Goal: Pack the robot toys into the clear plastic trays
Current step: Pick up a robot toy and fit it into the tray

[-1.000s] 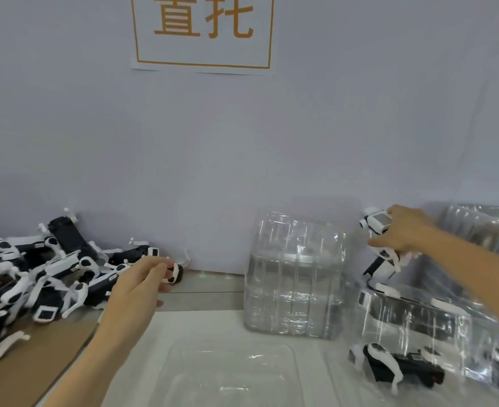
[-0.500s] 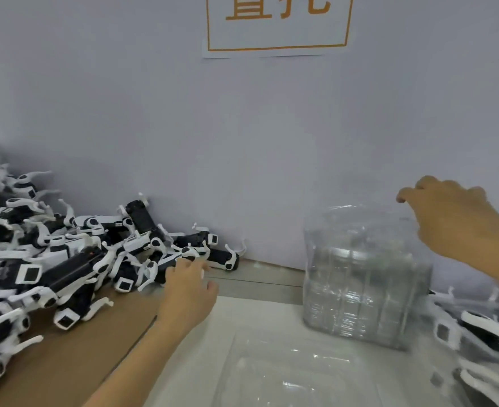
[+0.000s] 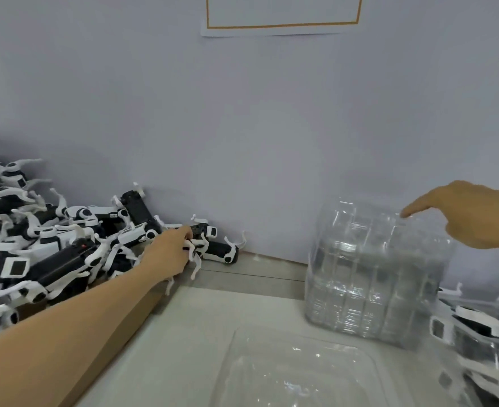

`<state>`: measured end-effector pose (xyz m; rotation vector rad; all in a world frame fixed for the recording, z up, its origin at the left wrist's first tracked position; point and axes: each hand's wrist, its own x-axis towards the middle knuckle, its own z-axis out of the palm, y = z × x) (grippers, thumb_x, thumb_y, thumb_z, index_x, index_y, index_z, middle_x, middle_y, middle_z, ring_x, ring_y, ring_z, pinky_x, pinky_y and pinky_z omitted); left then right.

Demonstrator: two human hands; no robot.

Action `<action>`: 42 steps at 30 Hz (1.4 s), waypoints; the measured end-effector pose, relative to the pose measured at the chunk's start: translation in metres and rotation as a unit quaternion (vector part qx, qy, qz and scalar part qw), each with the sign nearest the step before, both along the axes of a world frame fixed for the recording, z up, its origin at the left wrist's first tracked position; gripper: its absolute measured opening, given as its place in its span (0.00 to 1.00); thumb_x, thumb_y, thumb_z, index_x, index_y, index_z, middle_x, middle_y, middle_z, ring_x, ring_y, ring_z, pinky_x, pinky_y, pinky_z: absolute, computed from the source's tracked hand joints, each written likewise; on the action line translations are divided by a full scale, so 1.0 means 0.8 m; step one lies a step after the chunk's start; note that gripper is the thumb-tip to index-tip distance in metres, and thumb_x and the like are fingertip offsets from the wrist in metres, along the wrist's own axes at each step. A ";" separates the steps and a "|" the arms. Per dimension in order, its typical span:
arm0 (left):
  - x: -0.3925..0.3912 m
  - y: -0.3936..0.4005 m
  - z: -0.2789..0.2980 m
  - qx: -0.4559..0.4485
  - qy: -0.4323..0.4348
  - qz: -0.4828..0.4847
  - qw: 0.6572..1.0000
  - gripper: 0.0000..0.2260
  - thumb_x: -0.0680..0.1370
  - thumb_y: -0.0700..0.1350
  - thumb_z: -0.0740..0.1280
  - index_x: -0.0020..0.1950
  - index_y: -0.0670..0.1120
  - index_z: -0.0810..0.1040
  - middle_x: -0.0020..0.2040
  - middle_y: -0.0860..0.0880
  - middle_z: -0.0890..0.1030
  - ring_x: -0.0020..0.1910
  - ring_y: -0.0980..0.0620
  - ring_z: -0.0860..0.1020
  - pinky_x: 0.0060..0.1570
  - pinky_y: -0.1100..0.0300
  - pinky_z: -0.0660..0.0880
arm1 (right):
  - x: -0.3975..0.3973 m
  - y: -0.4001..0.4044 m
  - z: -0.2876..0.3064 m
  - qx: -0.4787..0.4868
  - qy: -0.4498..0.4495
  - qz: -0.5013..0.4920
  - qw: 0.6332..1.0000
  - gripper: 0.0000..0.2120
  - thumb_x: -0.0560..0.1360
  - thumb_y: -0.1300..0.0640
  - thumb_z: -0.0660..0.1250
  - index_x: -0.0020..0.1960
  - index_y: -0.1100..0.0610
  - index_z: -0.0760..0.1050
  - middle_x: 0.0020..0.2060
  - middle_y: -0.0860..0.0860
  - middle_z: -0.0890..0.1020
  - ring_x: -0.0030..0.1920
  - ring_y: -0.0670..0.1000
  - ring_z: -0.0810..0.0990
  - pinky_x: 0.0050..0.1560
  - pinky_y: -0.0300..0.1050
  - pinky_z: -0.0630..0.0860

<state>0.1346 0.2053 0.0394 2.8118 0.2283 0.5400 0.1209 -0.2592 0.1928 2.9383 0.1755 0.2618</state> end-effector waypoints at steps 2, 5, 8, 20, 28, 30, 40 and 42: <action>-0.006 -0.002 0.001 -0.027 -0.077 0.011 0.997 0.06 0.79 0.37 0.62 0.54 0.45 0.71 0.45 0.46 0.76 0.44 0.43 0.75 0.41 0.48 0.74 | 0.001 -0.006 -0.004 0.032 -0.059 0.031 0.997 0.39 0.70 0.72 0.58 0.67 0.32 0.68 0.70 0.45 0.69 0.65 0.52 0.73 0.53 0.47 0.75; -0.018 -0.012 0.015 -0.062 -0.213 0.023 0.975 0.04 0.83 0.39 0.56 0.50 0.44 0.69 0.36 0.46 0.77 0.33 0.43 0.75 0.33 0.49 0.73 | -0.013 0.011 -0.011 0.098 -0.168 0.095 0.976 0.42 0.65 0.74 0.59 0.68 0.36 0.69 0.70 0.46 0.70 0.67 0.55 0.68 0.54 0.52 0.73; -0.032 -0.028 0.047 -0.134 -0.297 0.023 0.945 0.09 0.82 0.32 0.54 0.54 0.44 0.70 0.39 0.45 0.78 0.36 0.47 0.76 0.32 0.56 0.71 | -0.044 0.050 -0.024 0.197 -0.227 0.159 0.940 0.40 0.64 0.75 0.60 0.67 0.41 0.73 0.66 0.47 0.71 0.64 0.52 0.66 0.56 0.50 0.69; -0.148 -0.203 0.137 -0.781 -0.224 -0.073 0.578 0.20 0.76 0.22 0.48 0.55 0.41 0.71 0.52 0.34 0.77 0.40 0.42 0.79 0.36 0.51 0.81 | -0.141 0.175 -0.102 0.580 0.070 0.286 0.759 0.23 0.79 0.64 0.65 0.65 0.39 0.71 0.53 0.42 0.83 0.48 0.46 0.84 0.50 0.48 0.81; -0.206 -0.248 0.074 -0.714 -0.110 -0.070 0.688 0.11 0.80 0.31 0.55 0.54 0.43 0.73 0.51 0.42 0.81 0.48 0.47 0.82 0.40 0.55 0.81 | -0.177 0.196 -0.135 0.729 0.023 0.292 0.619 0.09 0.79 0.49 0.67 0.58 0.40 0.74 0.54 0.44 0.84 0.57 0.43 0.82 0.58 0.49 0.78; -0.203 -0.240 0.075 -0.626 -0.075 -0.073 0.773 0.07 0.80 0.36 0.60 0.53 0.45 0.75 0.52 0.45 0.80 0.47 0.52 0.79 0.45 0.55 0.79 | -0.175 0.188 -0.136 0.751 -0.026 0.257 0.607 0.07 0.79 0.48 0.68 0.56 0.41 0.75 0.50 0.42 0.85 0.52 0.41 0.83 0.52 0.41 0.79; -0.177 -0.167 -0.012 -0.434 0.041 -0.128 0.891 0.08 0.81 0.45 0.64 0.55 0.54 0.80 0.55 0.57 0.82 0.57 0.56 0.78 0.54 0.58 0.71 | -0.170 0.115 -0.123 0.379 0.093 0.221 0.894 0.07 0.74 0.45 0.70 0.50 0.42 0.74 0.43 0.39 0.82 0.41 0.40 0.81 0.37 0.34 0.73; -0.170 -0.177 -0.035 -0.512 0.103 -0.123 0.844 0.07 0.81 0.43 0.64 0.51 0.47 0.82 0.52 0.50 0.84 0.54 0.51 0.81 0.52 0.55 0.73 | -0.173 0.130 -0.133 0.320 0.115 0.218 0.915 0.06 0.73 0.47 0.72 0.46 0.45 0.76 0.41 0.43 0.80 0.42 0.45 0.79 0.40 0.40 0.74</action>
